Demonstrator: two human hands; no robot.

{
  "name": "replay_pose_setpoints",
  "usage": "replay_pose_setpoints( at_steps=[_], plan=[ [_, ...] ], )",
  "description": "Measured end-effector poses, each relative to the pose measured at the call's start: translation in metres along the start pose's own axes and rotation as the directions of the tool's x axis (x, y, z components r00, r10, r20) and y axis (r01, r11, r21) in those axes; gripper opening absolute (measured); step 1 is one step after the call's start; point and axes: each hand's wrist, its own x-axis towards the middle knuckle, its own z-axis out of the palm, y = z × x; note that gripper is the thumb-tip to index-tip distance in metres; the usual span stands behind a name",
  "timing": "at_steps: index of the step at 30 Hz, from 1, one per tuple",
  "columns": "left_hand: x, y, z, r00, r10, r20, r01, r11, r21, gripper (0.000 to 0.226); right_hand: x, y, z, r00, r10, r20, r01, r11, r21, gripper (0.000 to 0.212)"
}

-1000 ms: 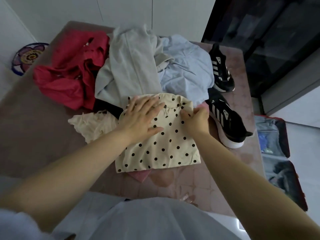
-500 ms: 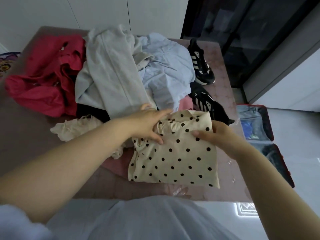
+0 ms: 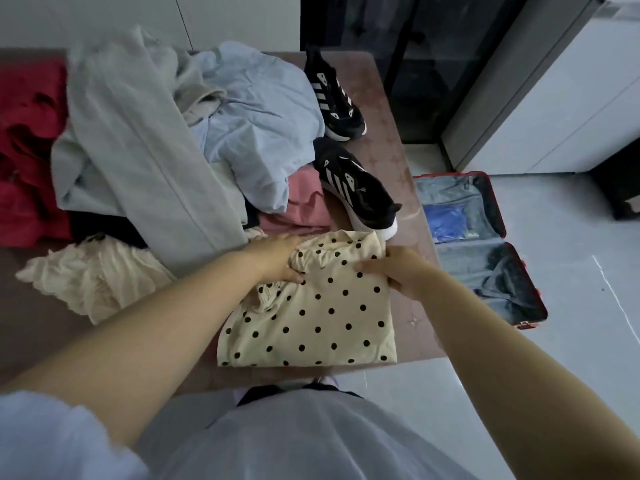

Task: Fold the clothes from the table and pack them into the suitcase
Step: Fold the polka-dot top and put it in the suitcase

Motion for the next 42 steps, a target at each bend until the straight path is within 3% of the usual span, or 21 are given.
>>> replay_pose_setpoints(
  at_steps=[2,5,8,10,13,16,18,20,23,25,29,32,34,37,40,42],
  plan=[
    [0.001,-0.001,-0.001,0.999,-0.039,0.022,0.040,0.999,-0.037,0.083,0.002,-0.002,-0.001,0.996,0.001,0.095,-0.004,1.000,0.029,0.043],
    [0.000,-0.004,-0.007,0.990,-0.098,0.106,0.105,0.992,-0.066,0.074,0.004,-0.010,-0.005,0.987,-0.110,0.118,0.124,0.985,-0.117,0.037],
    [-0.005,-0.007,-0.022,0.993,-0.079,0.088,0.094,0.979,-0.181,0.043,-0.007,-0.029,-0.011,0.964,-0.236,0.122,0.257,0.945,-0.204,0.025],
    [-0.017,-0.004,-0.042,0.998,-0.060,-0.023,0.053,0.971,-0.231,0.030,-0.023,-0.049,-0.016,0.929,-0.345,0.133,0.366,0.910,-0.197,0.018],
    [-0.044,0.011,-0.078,0.956,-0.060,-0.288,-0.011,0.972,-0.237,0.031,-0.049,-0.074,-0.023,0.829,-0.550,0.102,0.559,0.804,-0.201,0.015],
    [-0.070,0.022,-0.091,0.829,-0.032,-0.558,-0.008,0.998,-0.069,0.025,-0.073,-0.082,-0.030,0.706,-0.697,0.130,0.705,0.671,-0.228,0.023],
    [-0.081,0.026,-0.076,0.798,0.032,-0.601,-0.004,0.999,0.047,0.027,-0.079,-0.071,-0.033,0.669,-0.717,0.194,0.740,0.621,-0.258,0.033],
    [-0.085,0.030,-0.046,0.861,0.081,-0.502,-0.015,0.991,0.134,0.021,-0.074,-0.047,-0.032,0.668,-0.700,0.252,0.731,0.554,-0.398,0.034],
    [-0.083,0.032,0.008,0.967,0.079,-0.243,-0.042,0.987,0.156,0.018,-0.055,0.001,-0.032,0.722,-0.602,0.341,0.662,0.459,-0.592,0.016],
    [-0.082,0.031,0.039,0.991,0.080,-0.112,-0.067,0.991,0.116,0.023,-0.052,0.029,-0.030,0.779,-0.488,0.394,0.612,0.452,-0.649,0.028],
    [-0.084,0.031,0.063,0.996,0.081,0.022,-0.082,0.996,0.033,0.022,-0.057,0.055,-0.029,0.798,-0.395,0.455,0.601,0.470,-0.647,0.028],
    [-0.087,0.035,0.050,0.988,0.071,0.135,-0.045,0.981,-0.190,0.024,-0.059,0.053,-0.028,0.854,-0.373,0.363,0.520,0.602,-0.606,0.019],
    [-0.080,0.032,0.036,0.994,0.026,0.107,0.004,0.961,-0.278,0.041,-0.057,0.047,-0.023,0.914,-0.369,0.170,0.393,0.698,-0.599,0.018],
    [-0.057,0.030,0.026,0.982,-0.136,-0.128,0.103,0.968,-0.230,0.047,-0.044,0.041,-0.009,0.921,-0.365,-0.137,0.208,0.758,-0.618,0.038],
    [-0.038,0.040,0.033,0.897,-0.209,-0.390,0.217,0.976,-0.026,0.049,-0.028,0.043,0.005,0.891,-0.353,-0.285,0.092,0.756,-0.648,0.041],
    [-0.036,0.049,0.050,0.829,-0.142,-0.540,0.164,0.986,-0.007,0.058,-0.021,0.045,0.008,0.854,-0.394,-0.339,0.050,0.711,-0.702,0.047]
  ],
)
